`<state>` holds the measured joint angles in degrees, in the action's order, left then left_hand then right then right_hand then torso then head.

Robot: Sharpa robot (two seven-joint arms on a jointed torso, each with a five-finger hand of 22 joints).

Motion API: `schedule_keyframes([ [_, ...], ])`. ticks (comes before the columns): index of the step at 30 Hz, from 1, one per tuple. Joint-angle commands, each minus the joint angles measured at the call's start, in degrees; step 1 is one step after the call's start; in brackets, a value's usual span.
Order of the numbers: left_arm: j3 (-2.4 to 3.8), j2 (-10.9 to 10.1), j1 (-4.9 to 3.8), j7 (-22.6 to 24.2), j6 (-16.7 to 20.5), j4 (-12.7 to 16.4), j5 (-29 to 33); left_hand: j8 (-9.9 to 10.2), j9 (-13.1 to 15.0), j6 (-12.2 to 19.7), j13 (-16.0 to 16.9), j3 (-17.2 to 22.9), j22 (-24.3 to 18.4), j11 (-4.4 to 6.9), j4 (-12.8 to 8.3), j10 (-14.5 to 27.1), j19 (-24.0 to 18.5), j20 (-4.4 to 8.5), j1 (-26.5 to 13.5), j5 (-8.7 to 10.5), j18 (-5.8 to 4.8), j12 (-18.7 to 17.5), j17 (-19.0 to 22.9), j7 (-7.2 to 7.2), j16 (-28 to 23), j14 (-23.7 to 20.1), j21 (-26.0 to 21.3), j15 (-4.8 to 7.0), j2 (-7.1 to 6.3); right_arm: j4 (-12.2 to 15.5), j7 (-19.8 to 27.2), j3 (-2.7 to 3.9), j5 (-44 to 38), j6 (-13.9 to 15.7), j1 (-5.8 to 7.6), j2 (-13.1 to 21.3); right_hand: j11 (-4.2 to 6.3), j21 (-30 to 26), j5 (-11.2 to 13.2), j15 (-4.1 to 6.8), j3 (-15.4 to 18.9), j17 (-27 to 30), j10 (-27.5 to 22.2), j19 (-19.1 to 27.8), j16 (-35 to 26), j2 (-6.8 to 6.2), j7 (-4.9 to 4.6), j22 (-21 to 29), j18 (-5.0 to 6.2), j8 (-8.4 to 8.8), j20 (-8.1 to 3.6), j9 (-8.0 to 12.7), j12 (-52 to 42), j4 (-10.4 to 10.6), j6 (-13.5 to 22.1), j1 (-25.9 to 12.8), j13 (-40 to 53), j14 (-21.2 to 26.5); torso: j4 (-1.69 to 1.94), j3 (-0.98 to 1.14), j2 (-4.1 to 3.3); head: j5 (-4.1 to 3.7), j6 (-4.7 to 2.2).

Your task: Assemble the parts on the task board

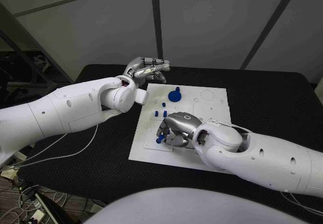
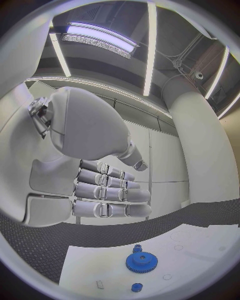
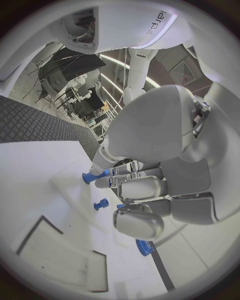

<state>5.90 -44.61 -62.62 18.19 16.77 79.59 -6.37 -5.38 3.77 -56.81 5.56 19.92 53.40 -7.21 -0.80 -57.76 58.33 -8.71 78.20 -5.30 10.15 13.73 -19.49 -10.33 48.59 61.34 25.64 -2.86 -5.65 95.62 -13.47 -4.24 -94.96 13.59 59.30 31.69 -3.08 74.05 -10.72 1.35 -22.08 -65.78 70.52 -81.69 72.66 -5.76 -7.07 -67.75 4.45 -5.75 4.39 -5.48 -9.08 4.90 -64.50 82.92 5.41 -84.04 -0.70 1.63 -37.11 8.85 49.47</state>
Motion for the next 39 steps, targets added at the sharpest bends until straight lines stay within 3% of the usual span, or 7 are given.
schedule_keyframes([
  [1,0.03,0.01,-0.08,0.09,-0.74,0.01,-0.21,0.21,0.07,0.19,-0.05,-0.17,-0.07,-0.08,-0.09,0.49,0.13,-0.02,0.35,-0.21,0.21,0.4,0.06,-0.09,0.15,-0.44,-0.26,-0.15,0.1,-0.02,-1.73,-0.04,-2.93,-0.24,-0.01,-0.1,0.04,0.12,-0.37,0.38,-0.21,-0.08,0.46,0.03,0.33,0.25,-0.06,-0.06,0.26,-0.36,-0.32,-0.3,0.37,-0.1,-0.43,-0.49,0.06,-1.97,-0.03,0.03,-0.01,0.04,-0.01],
  [7,0.03,0.01,-0.08,0.02,-0.84,0.02,-0.21,0.18,0.08,0.15,-0.05,-0.2,-0.07,-0.08,-0.08,0.51,0.12,-0.02,0.33,-0.2,0.21,0.45,0.08,-0.1,0.16,-0.45,-0.27,-0.16,0.12,-0.09,-1.46,-0.05,-3.17,-0.4,-0.03,-0.42,-0.14,0.02,-0.4,0.25,-0.01,0.04,0.34,0.1,0.27,-0.12,-0.27,0.05,0.27,-0.03,-0.25,-0.24,0.85,-0.05,-0.07,-0.91,0.08,-1.93,-0.03,0.01,-0.02,0.04,-0.02],
  [12,0.03,-0.04,-0.08,-0.01,-0.84,0.06,-0.21,0.17,0.08,0.14,-0.05,-0.21,-0.08,-0.09,-0.08,0.52,0.12,-0.03,0.32,-0.19,0.21,0.47,0.09,-0.1,0.16,-0.46,-0.27,-0.16,0.13,-0.29,-1.35,-0.06,-2.97,-1.96,-0.03,-0.71,-0.83,-0.16,-1.15,-0.35,0.98,0.15,-1.2,0.26,0.28,-1.64,-0.86,0.23,0.28,2.01,0.2,0.52,2.46,0.91,3.07,-2.88,-0.1,-1.85,0.0,-0.02,0.01,0.05,0.01],
  [17,0.03,-0.12,-0.09,-0.03,-0.87,0.08,-0.21,0.16,0.09,0.13,-0.06,-0.23,-0.08,-0.09,-0.08,0.53,0.12,-0.03,0.31,-0.18,0.21,0.49,0.1,-0.1,0.17,-0.47,-0.28,-0.17,0.13,-0.4,-1.42,-0.07,-2.9,-2.33,-0.03,-0.71,-0.27,-0.09,0.21,-0.03,2.2,-0.06,-1.14,0.24,0.56,-2.91,-0.44,0.08,0.34,2.34,0.12,1.67,2.92,1.79,8.75,-4.27,0.32,-1.86,0.02,0.0,0.02,0.17,0.07],
  [22,0.03,-0.19,-0.09,-0.08,-0.93,0.11,-0.21,0.16,0.09,0.13,-0.06,-0.23,-0.08,-0.09,-0.07,0.53,0.12,-0.03,0.3,-0.18,0.21,0.5,0.11,-0.1,0.17,-0.47,-0.28,-0.17,0.13,-0.31,-1.19,-0.07,-2.86,-1.16,-0.03,-0.6,-0.22,-0.08,1.38,0.09,2.96,-0.07,-1.54,0.21,0.65,-3.15,0.23,0.01,0.31,2.31,0.01,1.78,3.35,2.19,11.52,-4.56,0.64,-1.85,-0.04,0.01,0.04,0.22,0.06],
  [31,0.03,-0.25,-0.09,-0.15,-1.16,0.18,-0.22,0.13,0.1,0.09,-0.06,-0.25,-0.08,-0.09,-0.06,0.54,0.12,-0.03,0.29,-0.18,0.2,0.52,0.12,-0.1,0.17,-0.48,-0.29,-0.18,0.15,0.43,0.86,-0.07,-1.59,5.95,-0.04,0.25,-0.32,-0.07,1.92,-0.01,4.41,-0.12,-2.17,0.21,0.8,-3.31,1.08,-0.07,0.29,2.28,0.09,1.76,3.37,2.61,14.73,-4.64,1.18,-1.84,-0.06,0.05,0.05,0.02,-0.13],
  [39,0.02,-0.35,-0.08,-0.2,-1.2,0.01,-0.22,0.13,0.1,0.09,-0.06,-0.25,-0.08,-0.09,-0.06,0.54,0.12,-0.03,0.29,-0.18,0.2,0.52,0.12,-0.1,0.17,-0.48,-0.29,-0.18,0.15,3.91,5.85,0.0,4.65,15.1,-0.07,4.52,0.38,0.27,0.86,0.56,4.93,-0.39,0.03,-0.04,1.11,-2.79,-0.05,-0.55,0.22,0.93,-0.37,1.06,1.69,2.62,11.58,-3.58,2.37,-1.92,-0.1,0.0,0.18,-0.59,-0.73],
])
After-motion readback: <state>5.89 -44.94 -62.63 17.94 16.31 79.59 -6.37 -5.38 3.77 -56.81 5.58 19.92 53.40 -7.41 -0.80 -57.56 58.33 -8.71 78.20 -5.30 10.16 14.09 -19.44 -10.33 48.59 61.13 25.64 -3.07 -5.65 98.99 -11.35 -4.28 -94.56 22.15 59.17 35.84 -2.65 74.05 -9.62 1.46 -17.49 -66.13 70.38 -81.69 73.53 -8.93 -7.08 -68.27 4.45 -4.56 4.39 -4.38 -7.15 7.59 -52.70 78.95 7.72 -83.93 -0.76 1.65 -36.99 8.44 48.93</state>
